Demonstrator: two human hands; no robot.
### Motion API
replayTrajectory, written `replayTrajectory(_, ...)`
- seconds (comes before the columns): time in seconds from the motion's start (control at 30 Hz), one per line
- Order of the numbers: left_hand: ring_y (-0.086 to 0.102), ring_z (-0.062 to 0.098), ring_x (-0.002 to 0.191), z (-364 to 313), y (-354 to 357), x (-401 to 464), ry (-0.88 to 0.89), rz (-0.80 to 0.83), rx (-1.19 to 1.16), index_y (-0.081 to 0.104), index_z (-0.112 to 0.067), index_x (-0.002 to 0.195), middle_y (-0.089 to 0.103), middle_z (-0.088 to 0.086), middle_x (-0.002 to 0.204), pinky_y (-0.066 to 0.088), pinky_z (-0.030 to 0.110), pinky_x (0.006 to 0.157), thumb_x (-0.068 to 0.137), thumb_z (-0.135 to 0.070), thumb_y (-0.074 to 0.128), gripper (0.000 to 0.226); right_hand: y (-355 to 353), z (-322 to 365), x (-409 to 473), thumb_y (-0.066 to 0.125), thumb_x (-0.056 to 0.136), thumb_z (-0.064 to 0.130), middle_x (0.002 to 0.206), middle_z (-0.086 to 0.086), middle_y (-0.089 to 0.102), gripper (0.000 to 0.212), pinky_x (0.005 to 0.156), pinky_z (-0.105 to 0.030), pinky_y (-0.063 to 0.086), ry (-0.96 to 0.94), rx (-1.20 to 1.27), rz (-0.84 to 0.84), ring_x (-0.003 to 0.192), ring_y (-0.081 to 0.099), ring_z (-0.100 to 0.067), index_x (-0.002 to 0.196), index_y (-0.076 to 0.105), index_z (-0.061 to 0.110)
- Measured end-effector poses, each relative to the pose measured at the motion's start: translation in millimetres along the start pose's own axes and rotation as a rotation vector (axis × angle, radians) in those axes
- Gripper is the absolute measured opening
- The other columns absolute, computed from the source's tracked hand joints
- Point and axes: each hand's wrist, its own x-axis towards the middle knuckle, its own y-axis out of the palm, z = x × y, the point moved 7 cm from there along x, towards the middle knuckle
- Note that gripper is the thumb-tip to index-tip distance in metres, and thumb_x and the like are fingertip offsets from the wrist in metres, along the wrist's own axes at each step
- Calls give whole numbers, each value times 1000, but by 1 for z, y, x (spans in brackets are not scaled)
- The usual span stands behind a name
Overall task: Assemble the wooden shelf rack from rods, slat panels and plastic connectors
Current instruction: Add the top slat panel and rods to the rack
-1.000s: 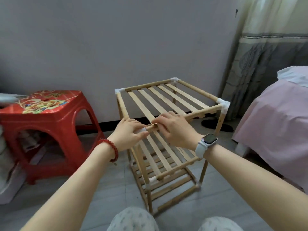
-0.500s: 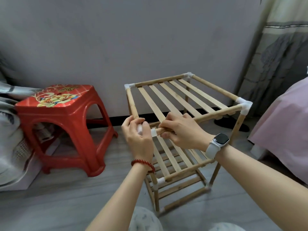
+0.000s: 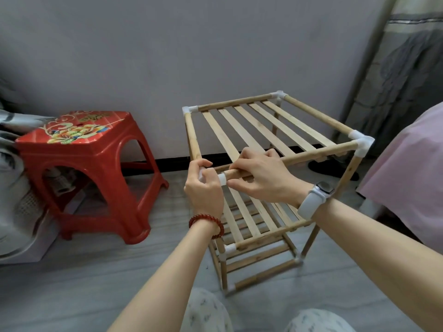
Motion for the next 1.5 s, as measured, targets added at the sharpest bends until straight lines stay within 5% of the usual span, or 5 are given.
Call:
replayTrajectory(0.17, 45, -2, 55, -1, 2, 1, 4, 72, -26, 50, -15, 76, 47, -6, 66, 37, 9, 55, 78, -18, 34, 16, 3, 2, 0, 45, 86, 62, 99, 9, 44, 43, 94, -36, 25, 23, -67, -19, 86, 39, -7, 105, 59, 27)
replayTrajectory(0.93, 37, 14, 61, 16, 12, 4, -118, 311, -170, 42, -25, 78, 38, 1, 73, 35, 25, 50, 74, -19, 40, 8, 13, 6, -8, 49, 78, 50, 81, 9, 42, 33, 76, -34, 18, 74, -85, -357, 74, 45, -14, 81, 67, 23)
replayTrajectory(1.17, 41, 7, 81, 8, 18, 17, -155, 481, -15, 48, -21, 86, 38, -1, 95, 35, 23, 72, 92, -41, 36, 24, 5, -6, 4, 45, 94, 43, 97, 12, 43, 27, 84, -29, 24, -19, -42, -103, 85, 40, -6, 107, 59, 25)
replayTrajectory(1.37, 35, 6, 125, -5, 22, 39, -116, 393, -90, 62, -22, 85, 42, -6, 124, 31, 26, 102, 94, -36, 33, 33, -15, -26, -3, 34, 91, 31, 73, 2, 54, 37, 62, -32, 43, 33, -74, -538, 62, 44, -12, 75, 60, 10)
replayTrajectory(1.5, 55, -3, 101, -8, 29, 45, -57, 423, -214, 64, -10, 77, 66, 2, 93, 37, 9, 86, 93, -29, 32, 40, -16, -27, 6, 40, 90, 24, 65, -1, 55, 35, 55, -29, 41, 21, -171, -656, 63, 47, -17, 63, 58, 10)
